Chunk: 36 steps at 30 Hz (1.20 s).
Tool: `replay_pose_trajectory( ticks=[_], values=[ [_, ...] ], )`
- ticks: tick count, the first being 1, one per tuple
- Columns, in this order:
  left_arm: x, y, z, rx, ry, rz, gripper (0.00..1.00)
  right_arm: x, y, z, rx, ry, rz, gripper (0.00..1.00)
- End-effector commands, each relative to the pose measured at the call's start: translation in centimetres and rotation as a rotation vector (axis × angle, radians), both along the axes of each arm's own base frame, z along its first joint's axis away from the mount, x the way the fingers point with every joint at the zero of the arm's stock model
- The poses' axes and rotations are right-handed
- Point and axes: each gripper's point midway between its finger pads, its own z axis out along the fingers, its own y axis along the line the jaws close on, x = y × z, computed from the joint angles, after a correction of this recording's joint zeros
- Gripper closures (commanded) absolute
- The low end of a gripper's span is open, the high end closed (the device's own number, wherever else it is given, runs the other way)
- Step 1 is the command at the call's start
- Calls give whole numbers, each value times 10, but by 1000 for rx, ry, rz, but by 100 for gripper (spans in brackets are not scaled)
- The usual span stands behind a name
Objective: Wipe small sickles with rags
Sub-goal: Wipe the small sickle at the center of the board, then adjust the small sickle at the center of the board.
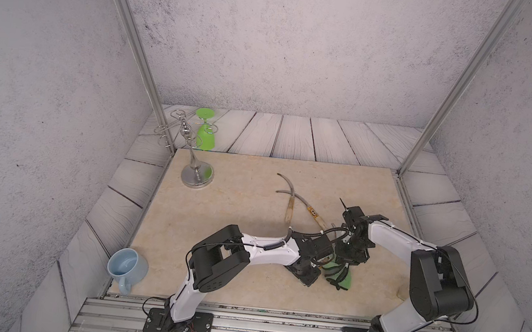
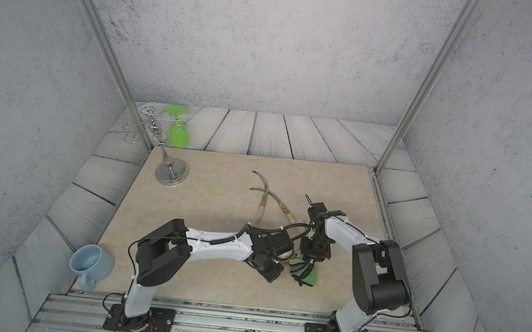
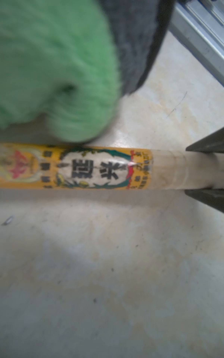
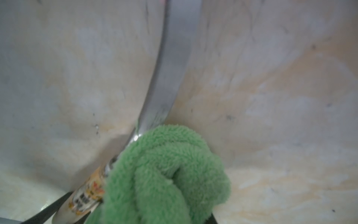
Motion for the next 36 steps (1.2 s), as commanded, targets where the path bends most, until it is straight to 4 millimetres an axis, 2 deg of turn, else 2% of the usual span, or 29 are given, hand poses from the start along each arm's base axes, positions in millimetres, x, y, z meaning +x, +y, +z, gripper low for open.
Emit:
replay_pose_trajectory(
  ticks=[1,6,9,14,19,31,36],
  values=[
    [4,-4,-1,-20,-10,-6,100,1,-2,36,8,-75,-28,70],
    [-1,1,5,-34,-4,-18,74,19,-12,73,-28,-183,-44,70],
    [-5,4,8,-42,5,-23,67,27,-12,85,-25,-216,-34,70],
    [-12,14,6,-57,13,-18,61,36,-10,97,-17,-250,-24,69],
    [-16,18,1,-86,22,-2,61,41,-5,98,6,-260,-18,69],
    [-8,4,-8,-147,29,41,81,56,5,83,42,-244,-26,69],
    [-4,3,-7,-161,29,51,79,60,4,76,30,-226,-22,69]
  ],
)
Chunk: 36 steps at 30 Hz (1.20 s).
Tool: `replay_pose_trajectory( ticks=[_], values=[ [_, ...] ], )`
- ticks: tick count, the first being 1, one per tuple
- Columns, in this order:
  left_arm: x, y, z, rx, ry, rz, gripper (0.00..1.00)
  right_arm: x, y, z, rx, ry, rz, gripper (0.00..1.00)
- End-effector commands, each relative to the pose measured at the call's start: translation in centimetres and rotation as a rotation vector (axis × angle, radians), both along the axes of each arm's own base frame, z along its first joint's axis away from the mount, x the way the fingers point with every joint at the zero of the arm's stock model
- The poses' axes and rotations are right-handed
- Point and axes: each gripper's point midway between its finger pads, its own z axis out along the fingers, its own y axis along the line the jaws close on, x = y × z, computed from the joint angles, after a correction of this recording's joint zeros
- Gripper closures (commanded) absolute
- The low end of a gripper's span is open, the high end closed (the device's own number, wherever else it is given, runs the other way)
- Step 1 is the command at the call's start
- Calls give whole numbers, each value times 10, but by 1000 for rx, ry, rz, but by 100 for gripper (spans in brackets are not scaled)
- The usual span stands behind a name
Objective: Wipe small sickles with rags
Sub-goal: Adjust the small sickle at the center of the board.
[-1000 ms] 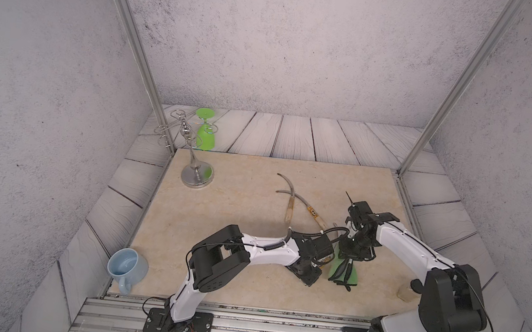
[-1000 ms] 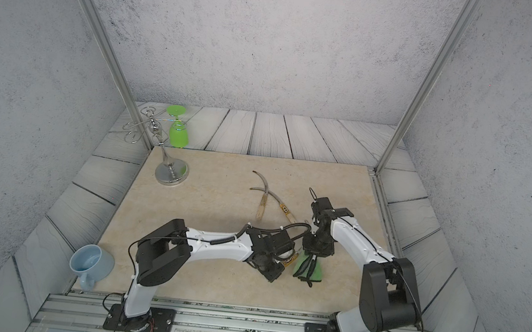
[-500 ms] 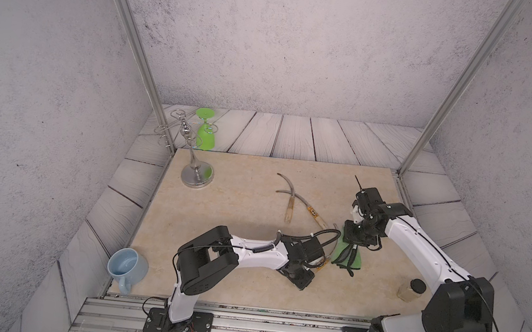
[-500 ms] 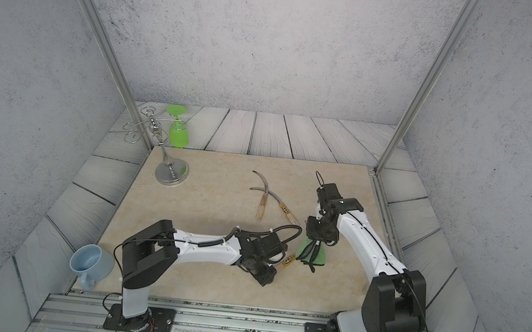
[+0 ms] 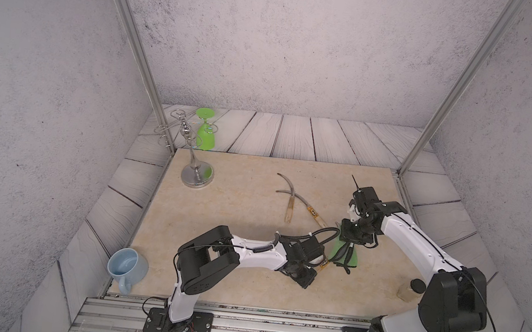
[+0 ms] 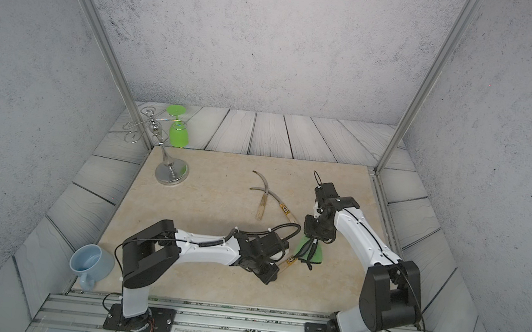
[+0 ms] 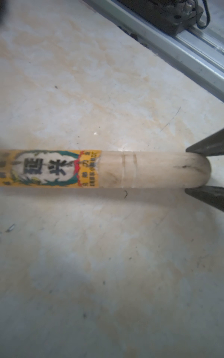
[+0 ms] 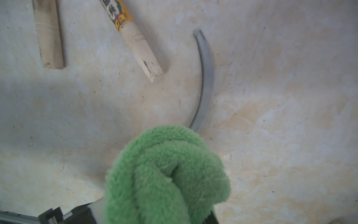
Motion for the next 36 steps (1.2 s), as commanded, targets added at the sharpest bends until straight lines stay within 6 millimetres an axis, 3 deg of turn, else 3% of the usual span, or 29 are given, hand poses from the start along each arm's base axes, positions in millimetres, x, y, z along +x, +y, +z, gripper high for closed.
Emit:
replay_pose_trajectory(
  ticks=[1,6,15,17,23,31,36],
  values=[
    [3,2,-8,3,14,17,76,7,1,-3,4,11,3,70],
    [4,-1,-8,-8,9,13,67,10,0,-9,2,20,-4,70],
    [8,-4,-11,-9,11,20,65,10,-2,-9,1,23,-3,70],
    [10,-5,-12,-11,11,25,70,11,-2,-10,1,25,-5,70],
    [15,-8,-14,-28,24,36,99,20,-3,-27,-11,42,-23,70],
    [20,-17,-12,-59,37,37,100,31,1,-66,-19,124,-35,71],
    [24,-19,-11,-51,35,42,100,14,8,-89,-10,210,-17,72]
  ],
)
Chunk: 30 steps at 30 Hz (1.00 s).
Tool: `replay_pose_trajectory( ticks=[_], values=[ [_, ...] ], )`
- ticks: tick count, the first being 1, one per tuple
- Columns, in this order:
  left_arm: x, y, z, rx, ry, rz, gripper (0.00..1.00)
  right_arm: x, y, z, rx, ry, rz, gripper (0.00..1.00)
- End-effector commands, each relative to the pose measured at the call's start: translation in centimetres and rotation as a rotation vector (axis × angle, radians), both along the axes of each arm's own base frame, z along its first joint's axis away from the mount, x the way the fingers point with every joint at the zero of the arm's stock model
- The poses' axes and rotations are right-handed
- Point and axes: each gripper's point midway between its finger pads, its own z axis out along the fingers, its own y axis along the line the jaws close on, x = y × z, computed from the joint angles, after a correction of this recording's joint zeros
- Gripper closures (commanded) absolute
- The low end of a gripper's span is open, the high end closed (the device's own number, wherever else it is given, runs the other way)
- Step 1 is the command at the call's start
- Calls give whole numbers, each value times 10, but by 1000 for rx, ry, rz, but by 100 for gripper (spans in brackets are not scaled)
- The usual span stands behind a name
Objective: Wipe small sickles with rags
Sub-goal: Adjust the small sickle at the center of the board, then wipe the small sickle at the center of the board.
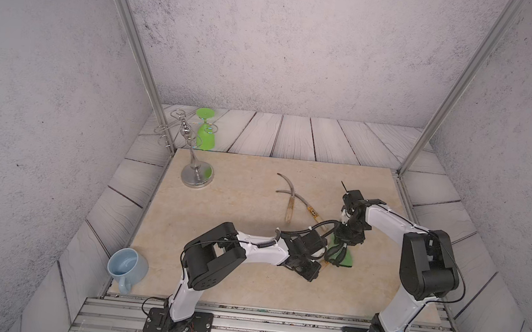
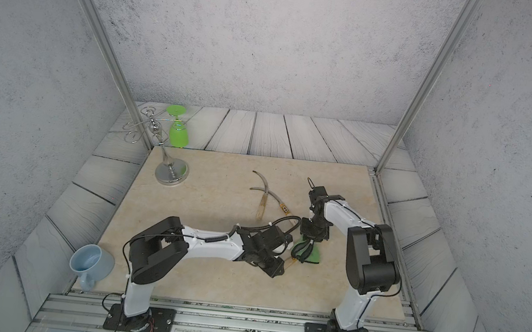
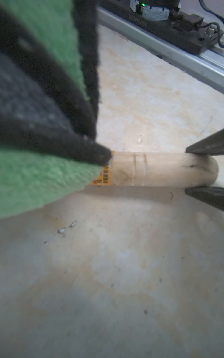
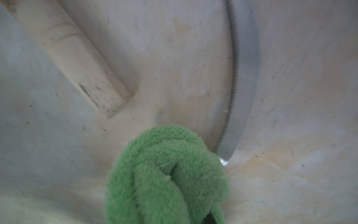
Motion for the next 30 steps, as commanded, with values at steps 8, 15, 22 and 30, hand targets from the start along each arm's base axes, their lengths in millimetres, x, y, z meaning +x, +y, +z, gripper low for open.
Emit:
replay_pose_trajectory(
  ticks=[8,15,22,30],
  values=[
    [12,5,-9,44,6,31,100,-67,25,-33,28,121,31,72],
    [18,6,-8,37,0,51,100,-110,46,-40,76,133,10,72],
    [21,7,-8,27,3,68,100,-125,72,-28,256,104,-51,72],
    [22,8,-8,8,9,89,100,-116,71,8,281,16,-57,72]
  ],
)
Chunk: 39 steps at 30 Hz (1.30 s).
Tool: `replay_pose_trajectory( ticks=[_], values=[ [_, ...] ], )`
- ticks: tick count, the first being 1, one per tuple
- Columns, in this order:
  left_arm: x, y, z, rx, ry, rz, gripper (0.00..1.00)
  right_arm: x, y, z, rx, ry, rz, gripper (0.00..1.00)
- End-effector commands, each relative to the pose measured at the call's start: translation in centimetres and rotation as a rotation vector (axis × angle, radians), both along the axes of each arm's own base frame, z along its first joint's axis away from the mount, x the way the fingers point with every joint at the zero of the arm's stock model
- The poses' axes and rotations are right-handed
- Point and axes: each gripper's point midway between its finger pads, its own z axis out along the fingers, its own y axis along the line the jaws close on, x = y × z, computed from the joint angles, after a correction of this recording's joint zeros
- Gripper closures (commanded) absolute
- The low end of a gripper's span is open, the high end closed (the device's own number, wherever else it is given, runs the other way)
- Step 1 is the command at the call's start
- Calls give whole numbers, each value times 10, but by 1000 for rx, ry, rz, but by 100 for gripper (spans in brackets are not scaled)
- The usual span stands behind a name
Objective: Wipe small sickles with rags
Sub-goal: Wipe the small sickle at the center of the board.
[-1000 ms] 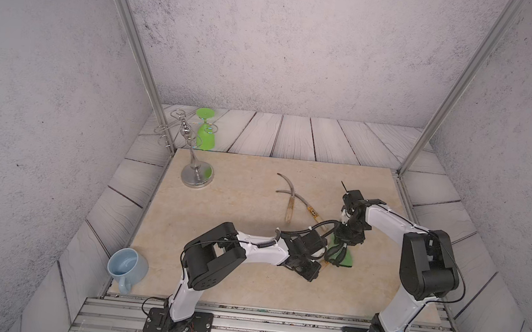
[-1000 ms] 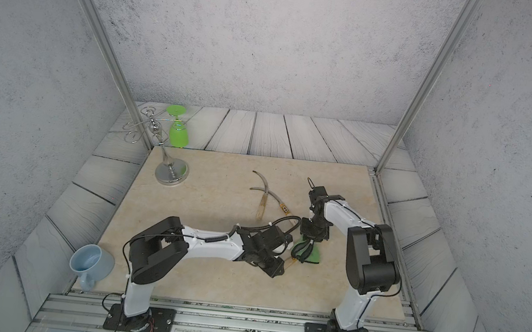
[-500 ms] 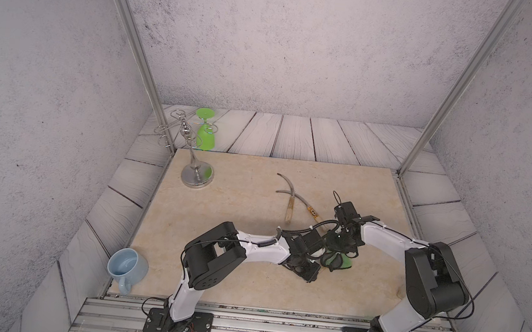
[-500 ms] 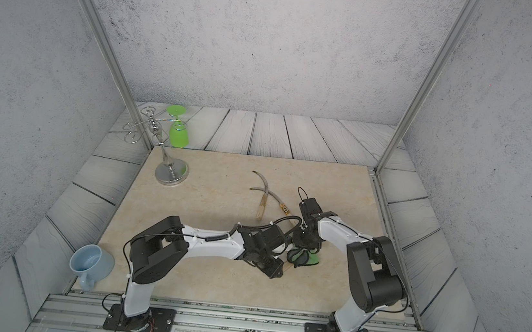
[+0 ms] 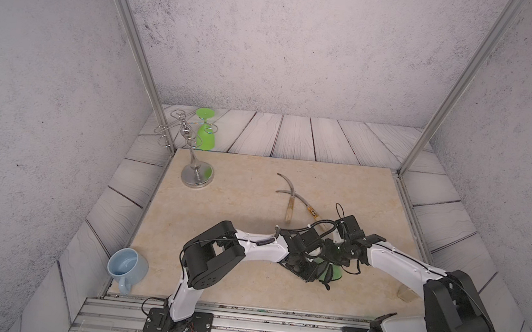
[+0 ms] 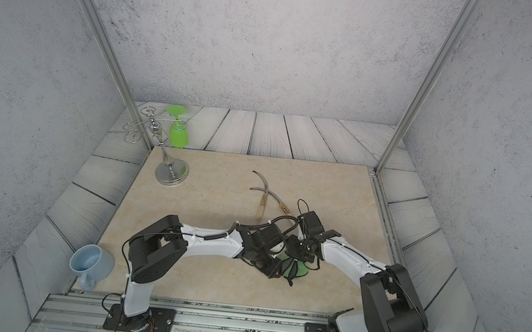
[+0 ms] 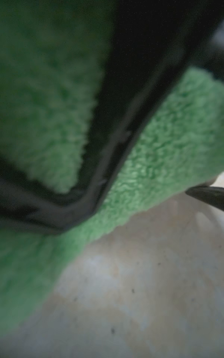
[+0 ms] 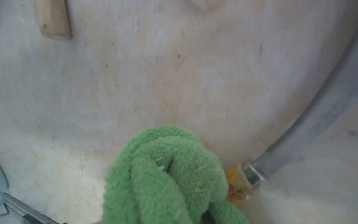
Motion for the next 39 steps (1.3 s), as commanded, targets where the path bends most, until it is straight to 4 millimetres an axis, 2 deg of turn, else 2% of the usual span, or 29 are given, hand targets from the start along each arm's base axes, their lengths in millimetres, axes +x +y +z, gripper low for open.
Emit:
replay_pose_trajectory(
  ticks=[1,6,10,13,17,22,25,28,34,39],
  values=[
    [30,-3,-7,-16,-87,82,100,-44,1,7,-2,155,56,72],
    [28,0,-7,-14,-84,82,100,-18,-27,31,-86,85,21,72],
    [26,3,-5,-17,-80,85,100,15,-52,57,-134,2,-22,72],
    [24,4,-5,-18,-76,83,100,36,-61,69,-150,-29,-34,72],
    [24,4,-6,-19,-74,86,100,61,-58,65,-163,-42,-16,72],
    [24,3,-5,-22,-75,86,100,76,-48,28,-154,47,12,72],
    [25,3,-4,-23,-77,87,100,73,-43,3,-143,107,20,73],
    [25,3,-4,-22,-76,88,100,62,-40,-13,-138,149,31,73],
    [27,3,-5,-14,-81,90,100,26,-27,-31,-127,211,82,73],
    [31,2,-5,-7,-90,96,100,-2,-13,-38,-89,228,84,73]
  ],
)
